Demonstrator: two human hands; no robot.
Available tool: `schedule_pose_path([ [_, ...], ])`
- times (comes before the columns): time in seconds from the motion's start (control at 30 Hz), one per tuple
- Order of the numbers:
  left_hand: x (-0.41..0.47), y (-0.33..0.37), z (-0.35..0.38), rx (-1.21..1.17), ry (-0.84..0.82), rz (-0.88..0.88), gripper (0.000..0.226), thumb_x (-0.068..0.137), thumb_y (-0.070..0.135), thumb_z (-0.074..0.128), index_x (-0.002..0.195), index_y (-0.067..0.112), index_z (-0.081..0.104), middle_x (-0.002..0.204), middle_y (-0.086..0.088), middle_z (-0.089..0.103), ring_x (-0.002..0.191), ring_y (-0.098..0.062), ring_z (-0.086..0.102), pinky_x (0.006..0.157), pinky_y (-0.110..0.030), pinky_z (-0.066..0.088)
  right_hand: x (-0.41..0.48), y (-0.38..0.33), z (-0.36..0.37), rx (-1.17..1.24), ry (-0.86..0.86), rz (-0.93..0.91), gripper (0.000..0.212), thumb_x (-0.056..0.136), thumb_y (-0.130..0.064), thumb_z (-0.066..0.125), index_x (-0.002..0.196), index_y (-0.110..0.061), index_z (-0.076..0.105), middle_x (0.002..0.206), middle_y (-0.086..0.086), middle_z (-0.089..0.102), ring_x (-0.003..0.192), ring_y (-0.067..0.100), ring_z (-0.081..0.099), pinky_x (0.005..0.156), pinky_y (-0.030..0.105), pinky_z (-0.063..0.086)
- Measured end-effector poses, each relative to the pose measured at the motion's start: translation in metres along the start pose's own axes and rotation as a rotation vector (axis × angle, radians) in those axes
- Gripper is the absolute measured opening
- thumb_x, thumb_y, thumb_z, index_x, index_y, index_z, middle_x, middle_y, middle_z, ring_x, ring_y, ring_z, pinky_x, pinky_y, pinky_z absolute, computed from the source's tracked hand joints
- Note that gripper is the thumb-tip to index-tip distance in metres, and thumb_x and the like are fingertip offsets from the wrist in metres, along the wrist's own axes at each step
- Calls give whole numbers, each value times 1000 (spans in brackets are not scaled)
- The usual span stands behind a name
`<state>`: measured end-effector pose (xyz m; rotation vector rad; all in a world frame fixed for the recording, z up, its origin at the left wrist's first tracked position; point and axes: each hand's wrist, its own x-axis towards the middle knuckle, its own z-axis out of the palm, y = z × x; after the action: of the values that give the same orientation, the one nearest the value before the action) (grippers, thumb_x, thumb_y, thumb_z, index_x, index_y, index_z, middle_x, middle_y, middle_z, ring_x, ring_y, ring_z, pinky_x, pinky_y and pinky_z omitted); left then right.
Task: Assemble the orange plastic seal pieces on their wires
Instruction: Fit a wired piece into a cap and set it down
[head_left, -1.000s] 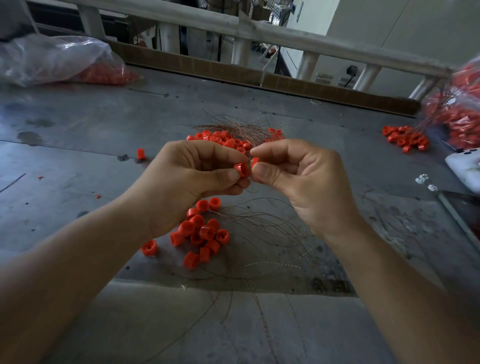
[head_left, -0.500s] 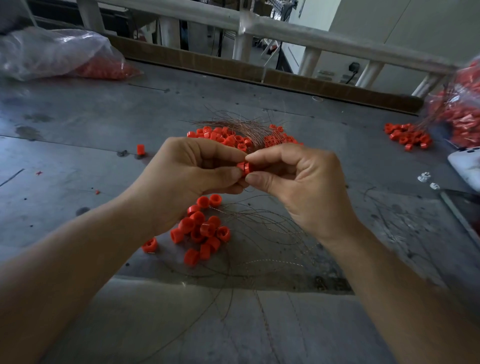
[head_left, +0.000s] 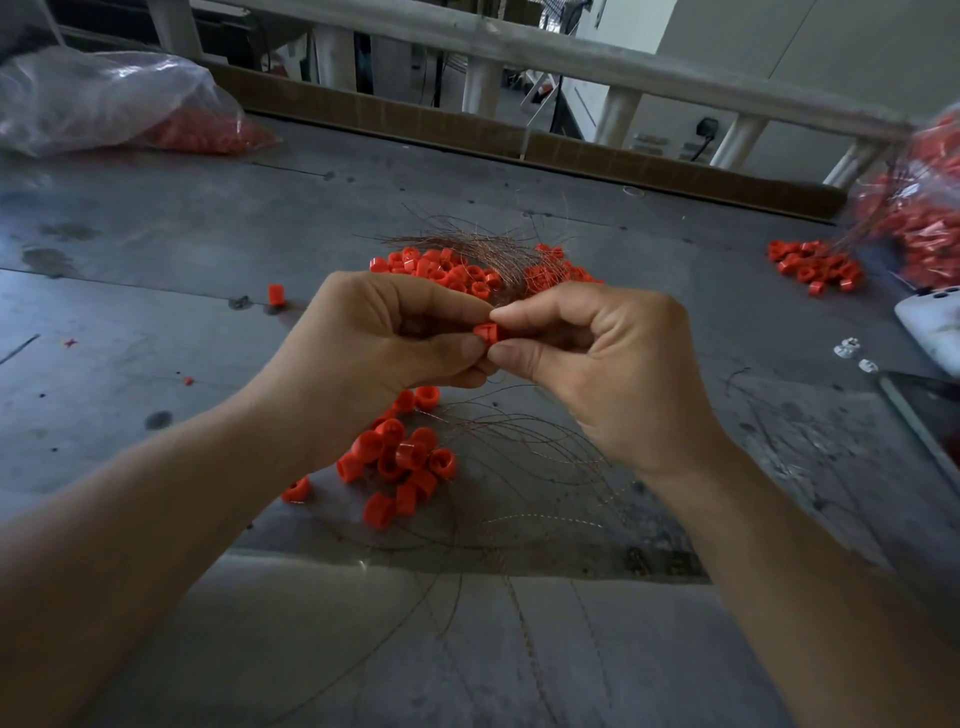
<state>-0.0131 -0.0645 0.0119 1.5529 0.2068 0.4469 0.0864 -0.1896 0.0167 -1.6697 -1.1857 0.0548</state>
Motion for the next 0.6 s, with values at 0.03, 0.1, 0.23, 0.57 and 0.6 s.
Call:
schedule_pose_path([
  [0.03, 0, 0, 0, -5, 1, -4, 24, 56, 10, 62, 80, 11, 67, 68, -3, 72, 63, -12, 69, 58, -14, 52, 0, 0, 0, -9, -2, -7, 24, 69, -5, 75, 87, -18, 68, 81, -14, 66, 74, 4, 67, 70, 17, 54],
  [0.1, -1, 0, 0, -37, -3, -23, 25, 56, 9, 62, 80, 9, 67, 68, -5, 72, 62, -12, 69, 57, -14, 52, -1, -1, -1, -33, -10, -22, 24, 69, -5, 75, 89, -16, 69, 80, -14, 65, 75, 4, 67, 70, 17, 53],
  [0.23, -1, 0, 1, -44, -17, -30, 22, 56, 9, 62, 76, 12, 70, 67, -6, 72, 62, -12, 69, 57, -14, 52, -1, 0, -2, -49, -26, -18, 23, 68, -6, 75, 89, -13, 70, 78, -11, 65, 76, 6, 67, 70, 19, 54],
  [0.57, -3, 0, 3, -87, -45, -49, 21, 57, 10, 61, 71, 16, 75, 65, -5, 71, 59, -11, 68, 54, -14, 52, -4, 0, -2, -17, 12, -46, 25, 66, -10, 75, 89, -16, 66, 77, -18, 61, 75, 2, 65, 66, 12, 51],
  [0.6, -3, 0, 3, -110, -49, -61, 20, 57, 10, 61, 70, 17, 75, 65, -6, 71, 59, -11, 68, 54, -15, 52, -4, 0, -2, -15, 20, -52, 25, 66, -11, 75, 89, -16, 66, 77, -18, 61, 75, 2, 65, 66, 12, 51],
])
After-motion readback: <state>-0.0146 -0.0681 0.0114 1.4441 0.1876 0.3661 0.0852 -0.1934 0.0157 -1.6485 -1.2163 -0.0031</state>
